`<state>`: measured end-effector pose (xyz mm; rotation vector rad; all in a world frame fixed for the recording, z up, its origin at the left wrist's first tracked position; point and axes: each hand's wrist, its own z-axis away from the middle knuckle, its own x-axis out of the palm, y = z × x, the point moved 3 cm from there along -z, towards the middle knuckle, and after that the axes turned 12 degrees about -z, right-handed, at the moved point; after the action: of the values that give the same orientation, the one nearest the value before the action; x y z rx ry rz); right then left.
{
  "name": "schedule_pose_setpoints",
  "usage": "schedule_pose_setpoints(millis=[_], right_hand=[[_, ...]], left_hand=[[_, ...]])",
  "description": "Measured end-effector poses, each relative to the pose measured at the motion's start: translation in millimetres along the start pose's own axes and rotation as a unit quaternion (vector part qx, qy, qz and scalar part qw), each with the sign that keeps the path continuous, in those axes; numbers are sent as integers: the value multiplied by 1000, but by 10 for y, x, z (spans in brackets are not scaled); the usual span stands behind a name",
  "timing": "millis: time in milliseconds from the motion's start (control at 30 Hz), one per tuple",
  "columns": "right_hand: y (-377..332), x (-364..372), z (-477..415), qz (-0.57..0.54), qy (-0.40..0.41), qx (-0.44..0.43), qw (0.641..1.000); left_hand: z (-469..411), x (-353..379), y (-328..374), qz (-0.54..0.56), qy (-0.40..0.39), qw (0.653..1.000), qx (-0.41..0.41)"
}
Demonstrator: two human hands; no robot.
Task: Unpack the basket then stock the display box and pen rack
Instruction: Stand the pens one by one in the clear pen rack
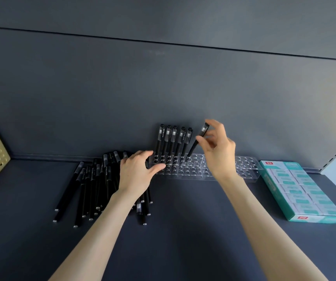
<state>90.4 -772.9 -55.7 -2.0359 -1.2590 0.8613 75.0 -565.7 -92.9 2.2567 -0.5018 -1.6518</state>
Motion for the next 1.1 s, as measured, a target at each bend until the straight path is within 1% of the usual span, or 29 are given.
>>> schedule_pose_setpoints(millis=[167,333,533,667,767,833,900,967,1033,1100], right_hand=[[-6,38,15,42,-31,-40,998],[14,74,38,77,-48,-38,995],[-16,37,95,82,-34,-23,996],[-132,11,179,87,-15,-12,996],[-274,53,294,67,12,-20,997],[-370,156,409,32,15,-17,999],[-435,317,544,1,-5,2,1000],[-443,512,672,2,-52,44,998],[-407,703,785,25,-105,103,989],[-370,855,876,63,-137,151,977]], left_hand=[[-1,14,2,-4,9,1000,0],[10,27,3,-13,12,1000,-4],[1,21,23,-41,7,999,-9],[89,-37,4,-38,27,999,-14],[211,-127,-45,-21,50,998,-25],[313,-196,-124,-23,62,997,-44],[418,-265,-238,-31,72,994,-71],[516,-313,-364,-48,64,991,-106],[588,-331,-480,-68,44,986,-143],[625,-330,-559,-79,24,982,-170]])
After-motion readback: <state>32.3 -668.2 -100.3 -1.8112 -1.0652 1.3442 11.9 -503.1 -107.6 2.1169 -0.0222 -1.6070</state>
